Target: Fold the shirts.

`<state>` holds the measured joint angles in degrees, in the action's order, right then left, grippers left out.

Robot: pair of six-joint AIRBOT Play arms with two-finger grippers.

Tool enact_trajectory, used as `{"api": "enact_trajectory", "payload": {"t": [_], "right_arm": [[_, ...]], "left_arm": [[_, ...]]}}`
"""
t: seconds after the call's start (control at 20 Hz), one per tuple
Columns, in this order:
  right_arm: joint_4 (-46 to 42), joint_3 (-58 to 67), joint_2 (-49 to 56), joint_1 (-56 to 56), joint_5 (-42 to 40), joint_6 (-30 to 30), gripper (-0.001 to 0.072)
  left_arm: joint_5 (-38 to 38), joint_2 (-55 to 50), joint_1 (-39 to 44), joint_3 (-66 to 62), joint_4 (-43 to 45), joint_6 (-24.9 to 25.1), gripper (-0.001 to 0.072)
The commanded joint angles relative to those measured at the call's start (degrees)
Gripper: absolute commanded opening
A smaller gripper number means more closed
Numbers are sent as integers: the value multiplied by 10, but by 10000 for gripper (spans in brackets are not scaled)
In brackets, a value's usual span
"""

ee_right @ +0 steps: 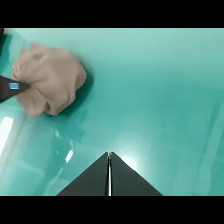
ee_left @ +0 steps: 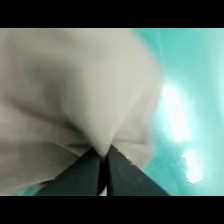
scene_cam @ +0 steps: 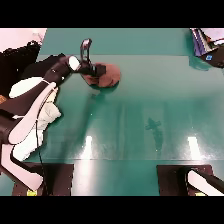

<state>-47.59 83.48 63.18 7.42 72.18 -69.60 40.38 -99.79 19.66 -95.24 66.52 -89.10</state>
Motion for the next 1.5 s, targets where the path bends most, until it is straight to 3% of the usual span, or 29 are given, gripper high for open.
{"api": "enact_trajectory", "payload": {"t": [0.0, 0.2, 0.45, 0.65, 0.7, 0.75, 0.8, 0.95, 1.1, 1.3, 1.45], "right_arm": [[0, 61, -1, 0, 1, 0, 17], [-1, 159, 0, 0, 15, 0, 17], [0, 211, 0, 0, 31, 0, 17], [-1, 210, 0, 0, 55, 0, 17], [-1, 210, 0, 0, 64, 0, 17], [-2, 210, 0, 0, 70, 0, 17], [-2, 210, 0, 0, 73, 0, 17], [-1, 210, 0, 0, 82, 0, 17], [-2, 210, 0, 0, 93, 0, 17], [-2, 210, 0, 0, 99, 0, 17], [-2, 210, 0, 0, 104, 0, 17]], "left_arm": [[78, 81, -2, -75, 73, 28, 24], [179, 254, 12, -112, 78, 87, 24], [320, 322, 109, -83, 82, 58, 25], [246, 308, 202, 83, 67, 22, 30], [217, 301, 217, 125, 53, 20, 158], [187, 292, 229, 162, 46, 20, 474], [165, 282, 231, 187, 49, 14, 540], [157, 271, 191, 188, 112, -2, 537], [164, 271, 75, 174, 113, -12, 537], [189, 219, -57, 187, 11, 1, 538], [194, 131, -82, 194, -105, 54, 538]]}}
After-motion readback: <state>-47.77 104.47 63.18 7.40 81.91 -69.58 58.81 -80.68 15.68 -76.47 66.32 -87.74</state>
